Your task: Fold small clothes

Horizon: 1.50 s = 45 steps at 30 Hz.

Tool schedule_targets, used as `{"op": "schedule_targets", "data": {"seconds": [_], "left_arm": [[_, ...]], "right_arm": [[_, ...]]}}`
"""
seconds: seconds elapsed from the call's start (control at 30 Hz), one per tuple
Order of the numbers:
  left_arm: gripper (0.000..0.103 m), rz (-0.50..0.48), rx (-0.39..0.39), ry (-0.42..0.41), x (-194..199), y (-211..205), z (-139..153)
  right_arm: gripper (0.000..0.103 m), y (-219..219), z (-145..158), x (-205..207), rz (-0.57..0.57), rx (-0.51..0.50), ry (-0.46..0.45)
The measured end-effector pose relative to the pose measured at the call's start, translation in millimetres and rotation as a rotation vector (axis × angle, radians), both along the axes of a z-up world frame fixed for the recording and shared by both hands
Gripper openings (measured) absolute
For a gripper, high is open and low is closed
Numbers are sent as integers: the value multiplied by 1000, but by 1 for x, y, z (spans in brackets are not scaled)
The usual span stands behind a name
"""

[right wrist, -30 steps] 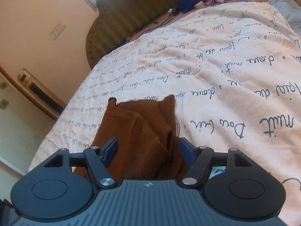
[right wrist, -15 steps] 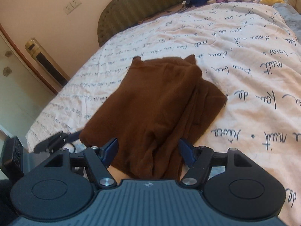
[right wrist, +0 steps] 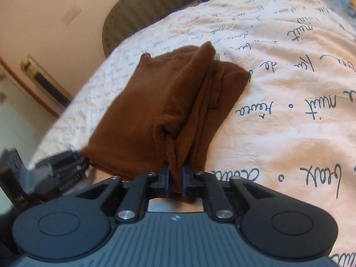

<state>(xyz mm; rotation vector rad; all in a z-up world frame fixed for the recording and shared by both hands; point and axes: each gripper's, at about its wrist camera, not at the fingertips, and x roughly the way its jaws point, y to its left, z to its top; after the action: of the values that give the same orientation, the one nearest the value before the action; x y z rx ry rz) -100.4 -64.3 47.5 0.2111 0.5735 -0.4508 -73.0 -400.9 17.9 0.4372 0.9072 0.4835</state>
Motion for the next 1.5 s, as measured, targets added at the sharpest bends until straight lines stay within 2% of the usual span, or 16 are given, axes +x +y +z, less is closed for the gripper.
{"op": "schedule_targets", "data": {"seconds": [0.13, 0.33, 0.37, 0.43, 0.53, 0.67, 0.77, 0.87, 1.0, 1.1, 1.27, 1.3, 1.33, 1.37, 1.4, 1.5], "left_arm": [[38, -37, -119, -3, -4, 25, 29], [43, -28, -173, -103, 20, -10, 50], [42, -76, -186, -79, 20, -15, 52], [50, -159, -170, -74, 11, -24, 51], [52, -156, -71, 26, 23, -37, 27], [48, -145, -131, 92, 40, -27, 5], [64, -164, -310, 77, 37, 1, 28], [94, -29, -518, 125, 69, 39, 41], [79, 133, -759, 423, 150, 67, 7], [68, 223, -818, 600, 190, 62, -23], [67, 180, -774, 596, 220, 31, -19], [62, 182, -757, 600, 225, 26, -19], [27, 182, -716, 591, 229, 19, -17], [11, 183, -663, 577, 231, 13, -14], [12, 185, -629, 559, 229, 9, -12], [12, 154, -526, 436, 215, 4, 5]], "right_arm": [[87, -25, 44, 6, -76, 52, -153], [86, -9, 38, 104, -147, 5, -73], [82, -1, 28, 118, -157, -23, -33], [8, 11, 13, 130, -111, -66, 23], [8, 7, 4, 122, -117, -106, -42], [9, -20, -15, 120, -185, 42, -17], [41, -22, 2, 105, -173, 100, -15], [98, -46, 21, 86, -230, 178, -137], [100, -56, 8, 113, -186, 170, -3], [99, -46, -7, 127, -148, 213, 44], [99, -22, -15, 137, -98, 162, 48], [99, -22, -15, 139, -100, 172, 48], [84, -21, -15, 140, -106, 173, 51], [61, -21, -16, 140, -102, 152, 62], [19, -19, -17, 141, -106, 128, 76], [19, -11, -8, 131, -93, 90, 18]]}}
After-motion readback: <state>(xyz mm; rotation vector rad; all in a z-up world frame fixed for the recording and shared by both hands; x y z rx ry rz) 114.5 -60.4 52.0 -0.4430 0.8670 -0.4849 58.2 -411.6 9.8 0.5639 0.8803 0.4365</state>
